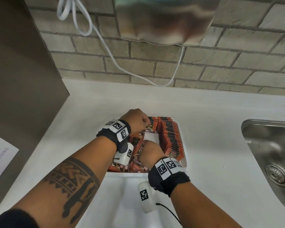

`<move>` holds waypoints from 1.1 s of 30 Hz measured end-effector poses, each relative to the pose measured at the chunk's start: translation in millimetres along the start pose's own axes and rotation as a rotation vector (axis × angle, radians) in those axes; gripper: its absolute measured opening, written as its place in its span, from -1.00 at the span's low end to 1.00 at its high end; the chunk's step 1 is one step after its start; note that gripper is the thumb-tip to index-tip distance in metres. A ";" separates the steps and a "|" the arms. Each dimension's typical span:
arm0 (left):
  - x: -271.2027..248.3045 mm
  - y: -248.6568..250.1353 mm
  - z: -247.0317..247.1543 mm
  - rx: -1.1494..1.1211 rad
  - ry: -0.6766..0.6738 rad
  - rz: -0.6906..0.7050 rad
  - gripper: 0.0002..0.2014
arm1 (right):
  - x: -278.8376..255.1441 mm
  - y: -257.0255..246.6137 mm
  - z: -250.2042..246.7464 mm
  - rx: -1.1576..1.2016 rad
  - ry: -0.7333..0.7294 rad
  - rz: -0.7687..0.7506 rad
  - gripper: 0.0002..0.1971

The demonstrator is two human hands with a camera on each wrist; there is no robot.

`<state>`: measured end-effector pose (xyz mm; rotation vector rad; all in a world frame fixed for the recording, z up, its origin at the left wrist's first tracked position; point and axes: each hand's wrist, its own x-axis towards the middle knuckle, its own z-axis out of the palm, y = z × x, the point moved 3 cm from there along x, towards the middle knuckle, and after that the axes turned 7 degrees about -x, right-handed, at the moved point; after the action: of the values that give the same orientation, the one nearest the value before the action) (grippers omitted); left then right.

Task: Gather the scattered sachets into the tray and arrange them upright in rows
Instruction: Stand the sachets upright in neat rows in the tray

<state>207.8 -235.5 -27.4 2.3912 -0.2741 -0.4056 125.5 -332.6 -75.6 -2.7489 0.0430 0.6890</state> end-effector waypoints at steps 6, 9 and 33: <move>-1.5 -2.6 2.1 0.019 -0.015 0.000 -0.75 | -2.2 1.5 -1.1 -0.012 0.015 -0.015 -0.53; -2.0 -4.6 2.3 0.022 -0.017 -0.009 -0.76 | -2.8 0.7 -1.0 -0.035 0.008 0.002 -0.52; -5.2 -5.4 2.0 0.019 -0.063 -0.015 -0.79 | -26.3 0.7 -25.9 0.031 0.078 -0.086 -0.62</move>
<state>202.7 -231.2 -31.3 2.4029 -0.2893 -0.4886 113.9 -342.2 -41.9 -2.7290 -0.0462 0.5538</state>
